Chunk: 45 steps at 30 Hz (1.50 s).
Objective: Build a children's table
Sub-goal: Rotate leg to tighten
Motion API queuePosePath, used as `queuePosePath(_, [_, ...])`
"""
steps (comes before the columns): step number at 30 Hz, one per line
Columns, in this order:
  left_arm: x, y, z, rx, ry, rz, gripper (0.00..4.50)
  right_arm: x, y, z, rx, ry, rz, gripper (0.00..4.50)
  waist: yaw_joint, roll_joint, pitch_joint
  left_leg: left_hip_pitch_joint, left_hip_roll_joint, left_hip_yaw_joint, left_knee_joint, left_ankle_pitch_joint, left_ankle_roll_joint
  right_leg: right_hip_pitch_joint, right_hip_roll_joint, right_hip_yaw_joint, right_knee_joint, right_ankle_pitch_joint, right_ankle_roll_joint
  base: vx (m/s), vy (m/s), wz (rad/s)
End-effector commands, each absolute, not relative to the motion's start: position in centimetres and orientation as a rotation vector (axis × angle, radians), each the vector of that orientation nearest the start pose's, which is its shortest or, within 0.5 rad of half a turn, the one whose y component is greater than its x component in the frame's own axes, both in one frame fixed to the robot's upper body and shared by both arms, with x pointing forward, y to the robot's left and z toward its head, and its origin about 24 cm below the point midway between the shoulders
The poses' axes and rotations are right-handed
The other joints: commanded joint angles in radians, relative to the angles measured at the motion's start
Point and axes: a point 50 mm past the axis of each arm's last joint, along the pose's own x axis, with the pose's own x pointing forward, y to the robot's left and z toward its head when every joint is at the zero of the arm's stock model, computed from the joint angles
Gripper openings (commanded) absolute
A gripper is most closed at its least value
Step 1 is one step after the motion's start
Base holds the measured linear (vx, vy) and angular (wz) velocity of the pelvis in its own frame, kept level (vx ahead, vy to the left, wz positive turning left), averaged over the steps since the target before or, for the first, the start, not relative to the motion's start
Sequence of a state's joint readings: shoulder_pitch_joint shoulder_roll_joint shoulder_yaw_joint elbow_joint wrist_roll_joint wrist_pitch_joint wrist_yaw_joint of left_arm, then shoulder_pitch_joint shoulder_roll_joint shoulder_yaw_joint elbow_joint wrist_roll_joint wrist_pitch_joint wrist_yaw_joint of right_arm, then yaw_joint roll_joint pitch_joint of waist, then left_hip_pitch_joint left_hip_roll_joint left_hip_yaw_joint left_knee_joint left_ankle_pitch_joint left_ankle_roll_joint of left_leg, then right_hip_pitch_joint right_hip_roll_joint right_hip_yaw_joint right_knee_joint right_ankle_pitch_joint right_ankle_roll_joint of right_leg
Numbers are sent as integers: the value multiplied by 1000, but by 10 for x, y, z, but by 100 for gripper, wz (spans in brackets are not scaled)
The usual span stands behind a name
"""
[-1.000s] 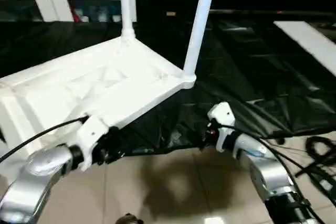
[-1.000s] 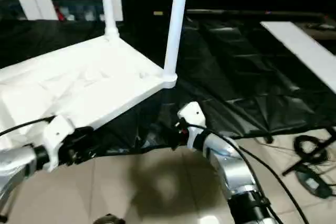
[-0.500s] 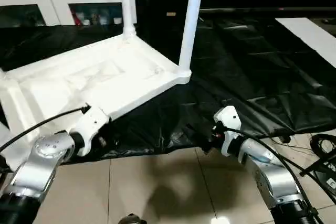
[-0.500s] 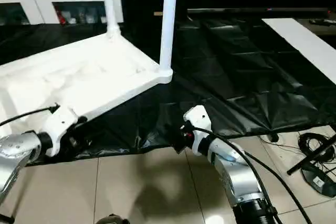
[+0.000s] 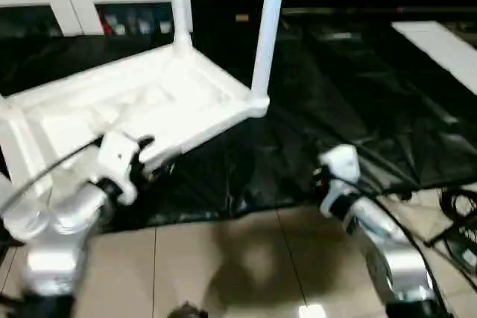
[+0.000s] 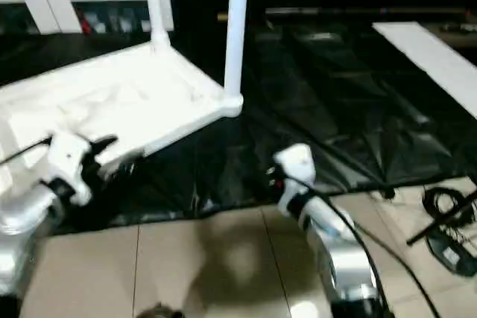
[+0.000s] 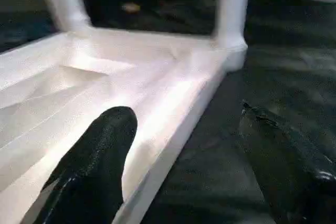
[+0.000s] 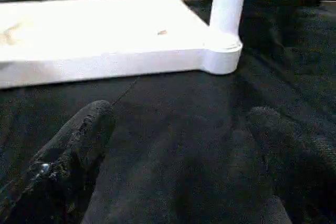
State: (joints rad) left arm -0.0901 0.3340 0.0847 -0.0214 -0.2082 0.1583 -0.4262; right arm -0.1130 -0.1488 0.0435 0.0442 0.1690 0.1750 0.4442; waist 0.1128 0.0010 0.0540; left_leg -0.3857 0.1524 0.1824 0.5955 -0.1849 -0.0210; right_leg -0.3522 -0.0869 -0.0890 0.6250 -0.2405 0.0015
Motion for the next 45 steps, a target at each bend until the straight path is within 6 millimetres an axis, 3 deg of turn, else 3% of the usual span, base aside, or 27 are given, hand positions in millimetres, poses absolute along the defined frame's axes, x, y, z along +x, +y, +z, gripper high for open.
queuePosePath(1, [261,201,79,121,0,-266,366,267,-142,48,43,98,470,450,1,-1,-50,20,94,-42,-94,-277,-11,16,-94,71,-83,-138,-189,0,0,0])
queuePosePath(3, [255,193,79,113,-16,-220,366,266,-138,45,40,102,471,450,-3,4,-49,24,106,-50,-99,-287,-27,14,-83,66,-82,-154,-174,0,0,0])
queuePosePath(4, [254,189,79,114,-21,-190,366,267,-132,45,41,104,486,450,-6,-3,-41,-24,88,-110,-125,-356,-24,42,-55,9,-57,-106,-156,0,0,0])
queuePosePath(6, [254,187,79,119,-23,-182,366,267,-129,45,40,103,493,450,-27,29,-60,5,105,-178,-138,-428,17,36,-13,-20,-33,-68,-146,-6,-23,17])
queuePosePath(8, [256,186,81,126,-31,-165,366,269,-123,47,32,95,514,450,-67,41,-54,44,127,-329,-164,-409,167,-13,33,-1,64,-185,-200,14,-90,51])
queuePosePath(10, [259,188,83,133,-28,-140,366,271,-120,47,25,93,517,450,-76,28,-55,28,49,-382,-174,-345,210,-10,37,34,66,-215,-248,-29,-166,43])
queuePosePath(12, [259,189,86,124,-42,-124,366,273,-120,46,36,96,508,450,-64,-7,-61,-43,-69,-366,-130,-289,145,60,-14,67,-44,-234,-393,-51,-217,39])
queuePosePath(14, [259,193,85,90,-17,-93,366,274,-122,46,90,104,498,450,-10,-44,-44,-58,-89,-97,196,-177,45,73,-85,102,-167,-205,-499,-49,-256,29])
queuePosePath(18, [256,194,83,95,-7,-97,366,272,-120,46,78,104,528,450,32,-40,-44,-25,-29,-90,47,-101,99,116,-94,129,-146,-7,59,-12,-208,0])
queuePosePath(19, [253,195,82,106,-27,-104,366,272,-118,46,78,102,545,450,36,-13,-64,2,45,-124,-8,-56,152,107,-71,97,-124,138,209,-2,-142,7])
queuePosePath(20, [251,196,82,110,-28,-99,366,271,-117,47,73,100,551,450,13,0,-87,64,244,-221,-53,21,312,42,-94,62,1,187,247,-2,-142,7])
queuePosePath(21, [251,196,81,108,-26,-95,366,271,-117,47,69,100,556,450,-6,-6,-91,108,314,-262,-52,121,406,-26,-131,98,70,146,199,26,-108,0])
queuePosePath(22, [249,198,79,98,-18,-79,366,271,-114,47,50,101,581,450,-15,-20,-78,124,235,-224,-12,251,397,-92,-146,162,68,117,54,19,-84,14])
queuePosePath(23, [248,198,79,89,-17,-74,366,272,-113,46,47,106,592,450,5,-52,-39,6,44,-138,-16,-43,253,2,-119,159,-47,9,43,19,-84,14])
queuePosePath(24, [248,198,79,84,-17,-71,366,272,-112,46,47,109,598,450,14,-32,-32,-1,12,-118,-11,-178,210,38,-136,141,-91,-227,17,-59,-60,25])
queuePosePath(26, [245,199,79,80,-14,-62,366,273,-109,46,34,109,616,450,16,-39,-14,-35,27,-101,20,-317,90,137,-202,47,-191,-938,-35,-57,-58,18])
queuePosePath(29, [242,201,77,75,-7,-46,366,273,-106,47,29,104,636,450,-4,3,-6,23,43,-73,-22,-383,60,174,-131,-50,-215,-810,-101,36,-5,54])
queuePosePath(30, [240,202,77,69,-6,-41,366,273,-104,47,52,104,642,450,-42,9,1,123,85,-99,-94,-607,-28,91,-25,-60,-138,-592,-120,66,10,52])
queuePosePath(33, [239,203,77,60,-12,-27,366,274,-103,46,54,111,652,450,-64,10,-23,199,152,-187,-166,-781,-6,24,10,-11,29,-182,-66,124,18,20])
queuePosePath(34, [238,204,76,66,-9,-22,366,274,-103,46,50,112,660,450,-65,-6,-30,214,147,-187,-155,-679,147,-26,-3,10,61,-85,-17,141,20,-6])
queuePosePath(37, [238,204,76,68,-8,-19,366,273,-102,45,49,116,665,450,-57,-56,-26,150,44,-80,-121,-536,193,31,-54,67,-63,-52,-49,145,-21,0])
queuePosePath(38, [237,204,76,67,-8,-18,366,273,-102,44,49,117,666,450,-8,-94,-24,93,-43,-36,19,-384,164,121,-128,195,-159,-431,-118,152,-70,10])
queuePosePath(39, [237,204,76,64,-9,-16,366,272,-101,44,46,118,671,450,9,-92,-30,67,-34,-54,78,-285,152,158,-190,240,-184,-550,-189,180,-63,21])
queuePosePath(40, [235,204,75,64,-8,-11,366,271,-101,43,51,121,680,450,32,-92,-38,-10,-17,-93,133,-120,92,199,-171,236,-165,-474,-302,207,-21,12])
queuePosePath(42, [234,204,75,59,-9,-6,366,270,-101,43,52,116,692,450,40,-69,-42,-24,3,-91,84,-7,66,199,-114,180,-161,-247,-372,209,-15,13])
queuePosePath(43, [233,204,75,58,-8,-5,366,269,-101,43,28,113,705,450,42,-28,-52,15,27,-84,-31,110,83,177,-20,86,-134,-178,-282,212,22,19])
queuePosePath(45, [233,204,75,60,-7,-5,366,268,-100,42,11,120,725,450,5,16,-41,103,55,-141,-95,-39,124,93,71,3,-51,-209,-153,222,47,14])
